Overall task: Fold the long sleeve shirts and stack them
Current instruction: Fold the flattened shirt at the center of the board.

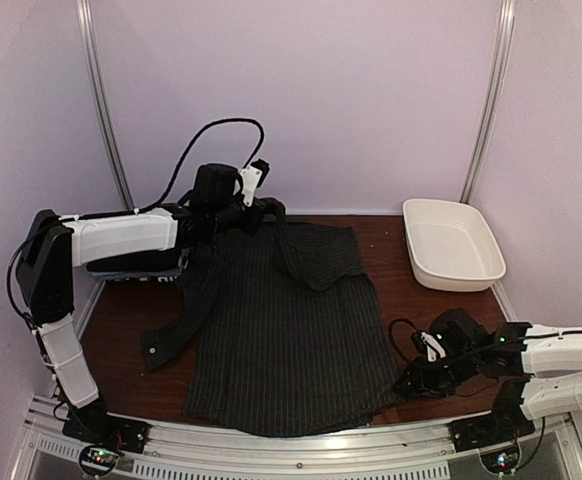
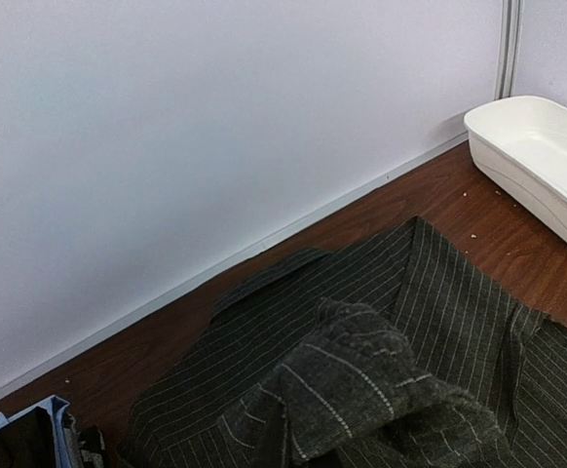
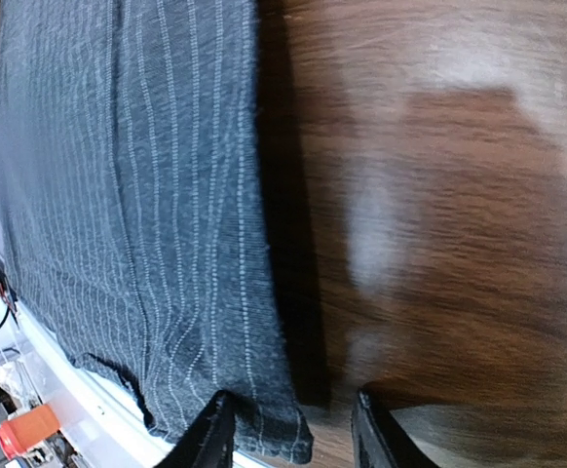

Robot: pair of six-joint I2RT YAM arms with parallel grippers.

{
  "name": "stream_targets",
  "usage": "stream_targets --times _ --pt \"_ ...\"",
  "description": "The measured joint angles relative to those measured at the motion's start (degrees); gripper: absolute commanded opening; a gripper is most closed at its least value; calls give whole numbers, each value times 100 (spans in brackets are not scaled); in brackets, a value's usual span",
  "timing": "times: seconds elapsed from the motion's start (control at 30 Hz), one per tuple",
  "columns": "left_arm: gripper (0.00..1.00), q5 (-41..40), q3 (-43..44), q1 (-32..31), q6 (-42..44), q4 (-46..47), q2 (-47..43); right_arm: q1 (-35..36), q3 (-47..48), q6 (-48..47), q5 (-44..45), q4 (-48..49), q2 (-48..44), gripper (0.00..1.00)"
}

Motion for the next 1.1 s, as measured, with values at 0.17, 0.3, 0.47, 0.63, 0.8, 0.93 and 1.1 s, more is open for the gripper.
stream_targets --times 0.17,0.3,0.47,0.63,0.8,0.93,1.1 --pt "0 -2 0 0 2 0 0 63 -87 271 -105 214 -61 25" --pt "0 -7 24 0 13 -2 0 114 -87 437 -127 251 -254 10" --pt "0 -44 195 0 79 9 0 140 26 511 -59 -4 -525 0" --pt "0 -229 433 0 306 98 0 184 446 442 68 -291 -535 0" --pt "0 -474 758 0 605 118 2 380 1025 175 278 -629 -129 0" --pt "0 -619 876 0 780 181 2 723 1416 -90 365 -789 514 0" --pt "0 -800 876 17 927 212 4 1222 1759 -354 442 -922 1432 0"
